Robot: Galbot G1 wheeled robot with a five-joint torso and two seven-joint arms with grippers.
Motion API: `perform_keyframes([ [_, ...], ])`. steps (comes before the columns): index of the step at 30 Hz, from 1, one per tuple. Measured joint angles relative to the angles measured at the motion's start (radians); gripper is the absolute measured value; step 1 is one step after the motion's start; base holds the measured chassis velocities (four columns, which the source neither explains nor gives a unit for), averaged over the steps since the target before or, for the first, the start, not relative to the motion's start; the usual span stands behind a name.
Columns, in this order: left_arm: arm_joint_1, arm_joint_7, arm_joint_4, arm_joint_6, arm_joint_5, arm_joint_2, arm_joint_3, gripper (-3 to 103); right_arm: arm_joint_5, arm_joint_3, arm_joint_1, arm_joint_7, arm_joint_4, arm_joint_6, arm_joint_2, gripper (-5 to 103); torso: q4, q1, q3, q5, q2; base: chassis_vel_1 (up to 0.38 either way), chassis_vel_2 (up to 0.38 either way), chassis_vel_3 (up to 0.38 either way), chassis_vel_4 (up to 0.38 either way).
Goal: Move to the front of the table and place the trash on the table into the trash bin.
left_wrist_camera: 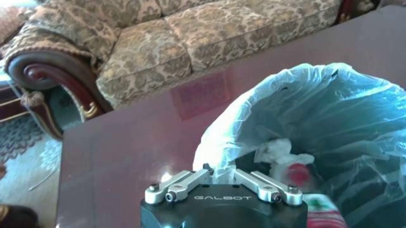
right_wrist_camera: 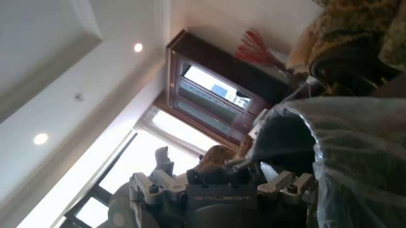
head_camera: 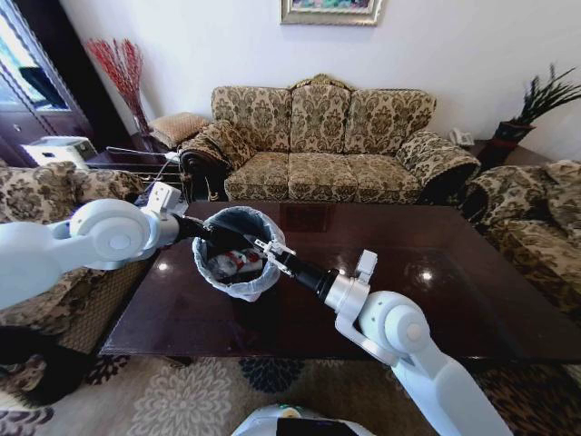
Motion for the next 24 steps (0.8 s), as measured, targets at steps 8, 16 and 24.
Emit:
perform_keyframes([
  [8,-0.027,-0.097,0.098,0.086,-0.076,-0.038,-0.014,0,-0.367,0.135,-0.026,-0.310,-0.055,0.020,-0.051,100,0.0002,0.000,0.000,0.0001,0.000,0.000,0.000,0.000,0.000],
  [16,-0.114,-0.347,0.170,0.058,-0.238,-0.176,-0.042,0,-0.656,0.270,-0.142,-0.437,-0.126,0.148,-0.079,100,0.0003,0.000,0.000,-0.0002,0.000,0.000,0.000,0.000,0.000],
  [24,-0.057,-0.506,0.216,-0.037,-0.087,-0.416,-0.183,0,-0.683,0.296,-0.209,-0.404,-0.332,0.221,-0.004,100,-0.0002,0.000,0.000,-0.0001,0.000,0.000,0.000,0.000,0.000],
])
